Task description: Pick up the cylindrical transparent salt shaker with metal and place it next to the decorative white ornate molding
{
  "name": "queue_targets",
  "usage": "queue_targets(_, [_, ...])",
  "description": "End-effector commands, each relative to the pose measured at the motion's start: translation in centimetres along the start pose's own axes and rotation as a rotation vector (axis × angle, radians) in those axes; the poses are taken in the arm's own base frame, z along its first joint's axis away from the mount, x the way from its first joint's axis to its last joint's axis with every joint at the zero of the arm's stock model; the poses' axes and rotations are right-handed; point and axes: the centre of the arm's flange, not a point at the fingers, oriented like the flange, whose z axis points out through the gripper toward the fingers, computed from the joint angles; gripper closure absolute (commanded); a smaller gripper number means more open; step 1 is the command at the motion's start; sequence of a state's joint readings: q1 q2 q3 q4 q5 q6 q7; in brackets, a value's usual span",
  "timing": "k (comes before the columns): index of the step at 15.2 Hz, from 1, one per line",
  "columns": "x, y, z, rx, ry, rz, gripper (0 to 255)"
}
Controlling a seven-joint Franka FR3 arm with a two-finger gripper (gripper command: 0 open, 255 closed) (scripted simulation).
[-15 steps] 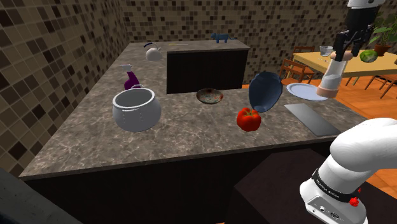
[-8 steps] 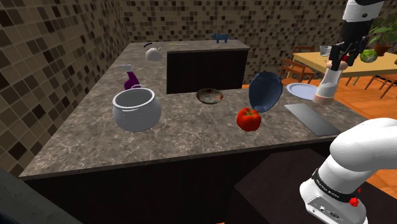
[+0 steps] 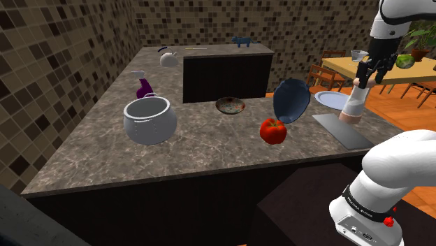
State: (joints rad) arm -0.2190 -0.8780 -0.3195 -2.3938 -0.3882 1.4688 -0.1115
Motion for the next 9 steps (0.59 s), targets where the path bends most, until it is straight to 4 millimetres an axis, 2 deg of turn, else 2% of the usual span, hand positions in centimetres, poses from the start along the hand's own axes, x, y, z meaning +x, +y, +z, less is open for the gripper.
queue_targets(1, [0.2,-0.1,1.1,0.0,0.001,0.0,255])
queue_targets(9, [0.6,-0.7,5.2,0.0,0.001,0.0,255])
